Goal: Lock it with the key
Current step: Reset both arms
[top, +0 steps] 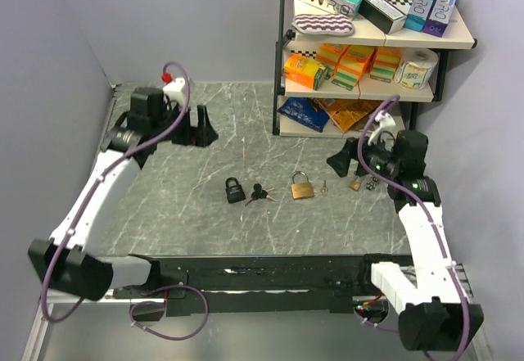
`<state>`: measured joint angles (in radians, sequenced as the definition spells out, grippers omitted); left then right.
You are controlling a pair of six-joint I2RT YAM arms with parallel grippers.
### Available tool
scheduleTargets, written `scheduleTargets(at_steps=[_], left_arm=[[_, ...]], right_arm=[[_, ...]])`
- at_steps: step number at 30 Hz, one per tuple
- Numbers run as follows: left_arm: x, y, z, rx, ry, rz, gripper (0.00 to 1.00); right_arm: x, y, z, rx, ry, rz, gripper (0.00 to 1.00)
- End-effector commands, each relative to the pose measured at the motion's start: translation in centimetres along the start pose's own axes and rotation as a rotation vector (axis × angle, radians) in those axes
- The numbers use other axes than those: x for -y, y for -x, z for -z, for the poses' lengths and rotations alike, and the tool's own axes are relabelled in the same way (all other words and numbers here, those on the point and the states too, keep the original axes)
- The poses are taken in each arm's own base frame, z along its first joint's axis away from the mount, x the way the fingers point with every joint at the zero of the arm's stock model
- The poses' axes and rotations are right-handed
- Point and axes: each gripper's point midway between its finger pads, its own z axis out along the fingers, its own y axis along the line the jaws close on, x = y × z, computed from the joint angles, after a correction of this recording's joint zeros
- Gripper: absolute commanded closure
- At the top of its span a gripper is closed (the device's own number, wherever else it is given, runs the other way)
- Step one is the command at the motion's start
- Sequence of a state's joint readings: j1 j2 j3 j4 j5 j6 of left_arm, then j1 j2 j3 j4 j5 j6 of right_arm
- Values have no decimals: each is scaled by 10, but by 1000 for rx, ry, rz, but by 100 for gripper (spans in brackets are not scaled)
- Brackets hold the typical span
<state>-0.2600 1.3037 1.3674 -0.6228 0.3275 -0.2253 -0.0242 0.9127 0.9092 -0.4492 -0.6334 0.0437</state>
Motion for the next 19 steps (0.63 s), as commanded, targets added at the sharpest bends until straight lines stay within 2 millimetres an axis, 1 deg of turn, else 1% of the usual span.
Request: scheduleTargets(at_steps=[1, 2, 3, 4, 6, 7, 11, 15, 19], left_arm=[[-29, -38, 5, -25, 111, -110, 4], [-34, -45, 9, -26, 131, -113, 4], [-37, -50, 9, -25, 143, -120, 4], [-47, -69, 6, -59, 170, -120, 4], [-49, -76, 11, -54, 184, -128, 4], [-55, -83, 10, -65, 203, -127, 4], [-59, -84, 11, -56, 227, -121, 4], [-61, -79, 11, -48, 245, -117, 4], [-63, -78, 13, -41, 259, -131, 4]], right_arm=[[27, -26, 9, -10, -112, -58, 1], [31, -38, 8, -25, -116, -76, 1], [32, -40, 8, -21, -117, -80, 1], [32, -42, 10, -15, -116, -84, 1], [30, -48, 9, -16, -102, -87, 1], [28, -45, 10, 1, -95, -73, 1], [25, -51, 7, -16, -69, -78, 1], [23, -57, 3, -50, -37, -101, 1], [22, -58, 3, -56, -33, -83, 1]])
